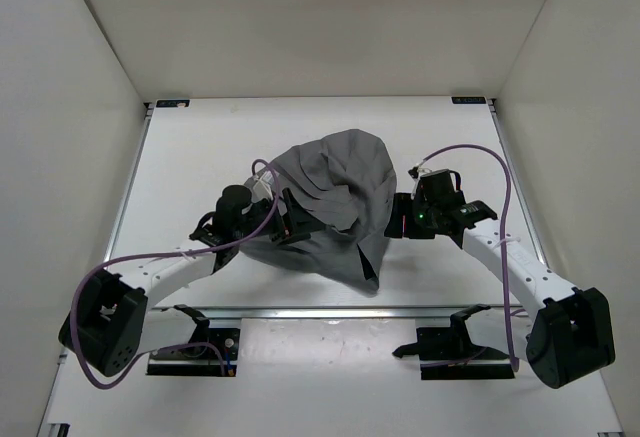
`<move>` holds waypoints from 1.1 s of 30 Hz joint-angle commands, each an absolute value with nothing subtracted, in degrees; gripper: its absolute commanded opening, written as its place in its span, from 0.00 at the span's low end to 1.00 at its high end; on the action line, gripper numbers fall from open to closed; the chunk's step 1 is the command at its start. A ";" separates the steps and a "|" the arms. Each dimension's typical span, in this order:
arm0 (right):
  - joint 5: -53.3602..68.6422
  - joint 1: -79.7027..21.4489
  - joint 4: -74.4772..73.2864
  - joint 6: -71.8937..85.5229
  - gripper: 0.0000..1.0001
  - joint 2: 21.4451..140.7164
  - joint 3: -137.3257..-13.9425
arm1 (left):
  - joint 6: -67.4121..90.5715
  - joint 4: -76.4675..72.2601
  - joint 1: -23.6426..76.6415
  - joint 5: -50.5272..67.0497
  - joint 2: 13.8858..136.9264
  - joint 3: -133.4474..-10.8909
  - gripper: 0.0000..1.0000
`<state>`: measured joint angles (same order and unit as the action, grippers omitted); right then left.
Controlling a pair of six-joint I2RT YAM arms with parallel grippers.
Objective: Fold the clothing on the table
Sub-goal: Flatten the skirt out
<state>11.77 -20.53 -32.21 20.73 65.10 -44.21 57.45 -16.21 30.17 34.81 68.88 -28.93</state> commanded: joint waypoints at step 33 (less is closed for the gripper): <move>15.12 -18.28 -28.83 17.84 0.51 60.64 -44.03 | 88.06 -31.37 39.28 15.82 82.61 -26.45 0.77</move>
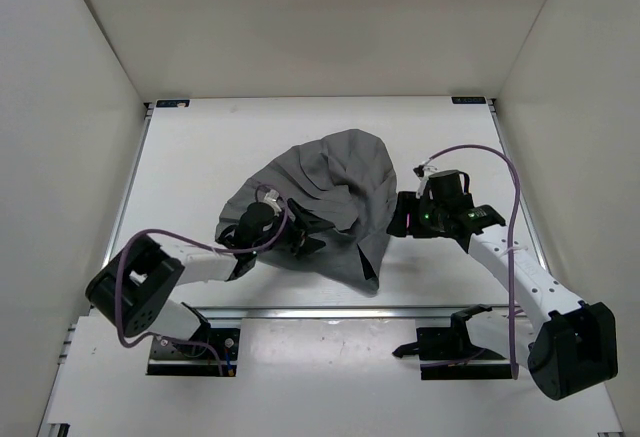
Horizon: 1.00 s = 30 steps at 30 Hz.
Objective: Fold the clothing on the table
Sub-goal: Flatten the skirt out
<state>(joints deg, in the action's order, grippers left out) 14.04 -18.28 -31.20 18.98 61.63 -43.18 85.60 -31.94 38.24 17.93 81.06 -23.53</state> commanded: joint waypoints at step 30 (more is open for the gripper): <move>5.36 -34.45 -27.95 31.54 0.48 71.45 -46.59 | 86.49 -29.44 38.58 12.75 74.36 -21.46 0.00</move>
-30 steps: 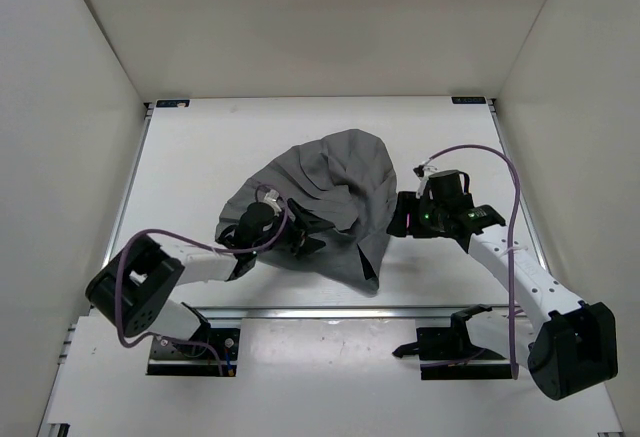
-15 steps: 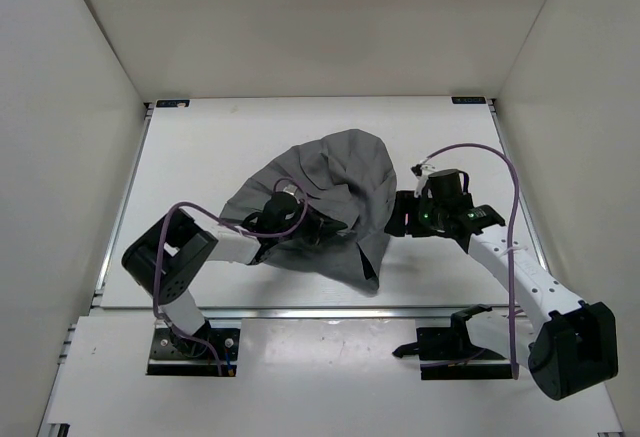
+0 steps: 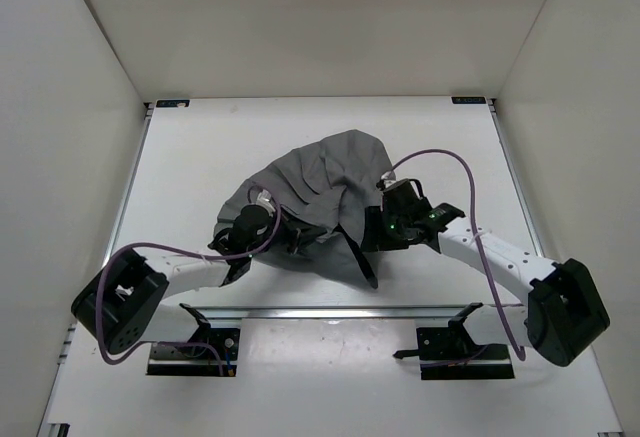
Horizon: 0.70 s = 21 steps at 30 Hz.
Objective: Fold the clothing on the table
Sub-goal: Flatten the skirt out
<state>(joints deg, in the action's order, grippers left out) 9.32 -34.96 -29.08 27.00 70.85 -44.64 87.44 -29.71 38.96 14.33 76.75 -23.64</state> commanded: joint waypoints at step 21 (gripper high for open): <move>0.88 -38.94 -23.38 39.55 0.45 87.00 -51.59 | 84.20 -37.79 39.46 13.97 75.94 -12.92 0.00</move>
